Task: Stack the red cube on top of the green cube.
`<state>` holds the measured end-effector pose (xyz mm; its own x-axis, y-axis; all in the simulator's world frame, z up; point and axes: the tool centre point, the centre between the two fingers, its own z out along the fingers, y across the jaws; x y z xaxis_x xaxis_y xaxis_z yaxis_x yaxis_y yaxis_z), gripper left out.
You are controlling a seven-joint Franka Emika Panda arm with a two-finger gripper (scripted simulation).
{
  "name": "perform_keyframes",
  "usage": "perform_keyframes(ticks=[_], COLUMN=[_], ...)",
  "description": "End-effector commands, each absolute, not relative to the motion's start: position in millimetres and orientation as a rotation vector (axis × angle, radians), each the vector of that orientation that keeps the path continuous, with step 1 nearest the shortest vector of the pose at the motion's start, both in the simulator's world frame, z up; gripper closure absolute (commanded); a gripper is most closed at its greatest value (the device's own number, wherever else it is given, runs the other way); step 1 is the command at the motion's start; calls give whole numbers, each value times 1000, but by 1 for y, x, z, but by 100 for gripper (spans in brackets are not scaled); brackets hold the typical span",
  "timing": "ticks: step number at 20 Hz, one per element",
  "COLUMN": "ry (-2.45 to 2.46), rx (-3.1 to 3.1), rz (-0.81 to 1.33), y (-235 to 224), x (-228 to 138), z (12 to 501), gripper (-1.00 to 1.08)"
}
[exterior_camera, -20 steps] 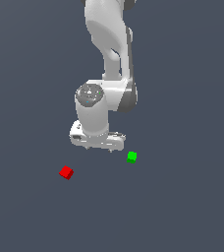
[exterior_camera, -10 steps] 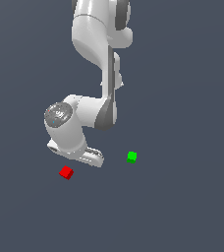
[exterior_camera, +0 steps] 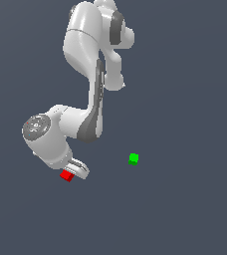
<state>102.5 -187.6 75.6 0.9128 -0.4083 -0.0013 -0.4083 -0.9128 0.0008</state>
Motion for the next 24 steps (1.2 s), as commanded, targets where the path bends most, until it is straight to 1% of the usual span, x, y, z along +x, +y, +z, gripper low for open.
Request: perform_keyframes(ticks=[1,6,13,24], ry=[-682,-710,-713,-715], rx=[3066,3060,3059,3059], rz=[-1,0,-1,0], y=[-196,-205,-205,-206], x=[105,108,108,107], z=[73,70,66,20], gripper=[-92,-92,-92,-92])
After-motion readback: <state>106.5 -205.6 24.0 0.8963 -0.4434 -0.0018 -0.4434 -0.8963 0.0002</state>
